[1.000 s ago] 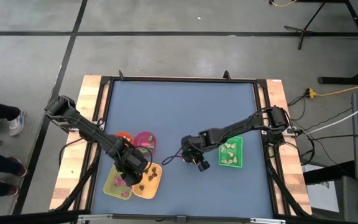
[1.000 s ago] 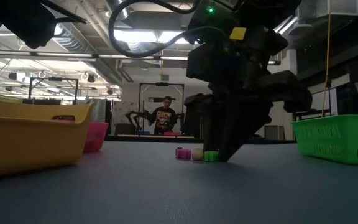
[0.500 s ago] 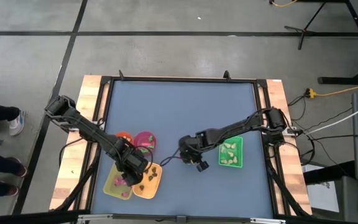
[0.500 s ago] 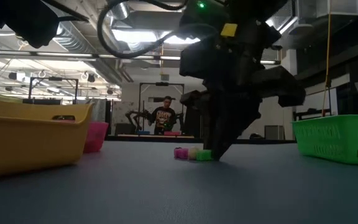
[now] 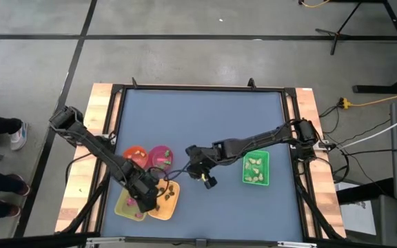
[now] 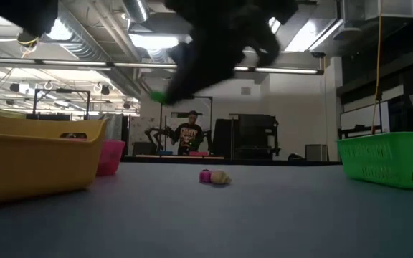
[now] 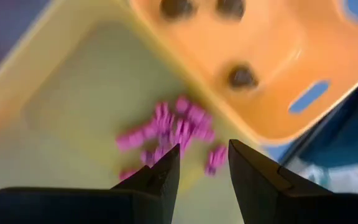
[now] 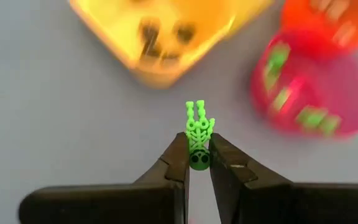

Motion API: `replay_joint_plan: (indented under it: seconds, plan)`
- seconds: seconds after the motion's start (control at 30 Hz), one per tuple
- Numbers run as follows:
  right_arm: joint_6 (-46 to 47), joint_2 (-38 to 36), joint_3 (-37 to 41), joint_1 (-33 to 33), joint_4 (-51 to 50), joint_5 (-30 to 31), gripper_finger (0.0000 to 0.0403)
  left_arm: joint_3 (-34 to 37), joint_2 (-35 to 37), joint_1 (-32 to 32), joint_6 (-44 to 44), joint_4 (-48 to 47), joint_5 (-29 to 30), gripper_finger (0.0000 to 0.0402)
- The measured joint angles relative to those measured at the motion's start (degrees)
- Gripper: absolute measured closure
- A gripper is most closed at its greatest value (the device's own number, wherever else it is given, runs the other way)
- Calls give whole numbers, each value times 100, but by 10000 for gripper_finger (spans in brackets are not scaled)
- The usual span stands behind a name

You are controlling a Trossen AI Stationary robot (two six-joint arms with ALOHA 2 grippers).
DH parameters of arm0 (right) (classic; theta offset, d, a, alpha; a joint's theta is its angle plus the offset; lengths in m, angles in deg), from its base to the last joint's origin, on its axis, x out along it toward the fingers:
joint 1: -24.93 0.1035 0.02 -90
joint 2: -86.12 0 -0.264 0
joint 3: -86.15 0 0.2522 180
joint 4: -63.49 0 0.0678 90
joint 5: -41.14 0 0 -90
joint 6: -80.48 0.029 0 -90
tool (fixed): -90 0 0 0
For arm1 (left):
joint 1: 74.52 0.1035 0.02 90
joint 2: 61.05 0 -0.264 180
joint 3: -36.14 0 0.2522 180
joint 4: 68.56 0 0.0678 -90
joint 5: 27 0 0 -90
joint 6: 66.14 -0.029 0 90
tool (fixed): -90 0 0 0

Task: Sort Halloween decoration
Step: Put the green skeleton toy into the red bowl

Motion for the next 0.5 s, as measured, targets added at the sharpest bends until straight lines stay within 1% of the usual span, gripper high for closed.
replay_joint_plan:
  seconds: [0.07, 0.2, 0.33, 0.43, 0.5]
  plan:
    - [-117, 0, -2, -10, 476, 13, 361, 0, 0, -161, 72, 132, 444, 282]
    - [-294, -2, -4, -82, 1209, 33, 361, -1, 0, -472, 184, 372, 1113, 282]
    - [-325, -4, -7, -210, 1774, 184, 361, -2, 0, -684, 415, 496, 1594, 282]
    - [-329, 61, -16, -337, 2182, 184, 361, -2, 0, -757, 507, 558, 1913, 282]
    - [-320, 112, -11, -413, 2277, 186, 361, 0, 0, -777, 502, 559, 2136, 282]
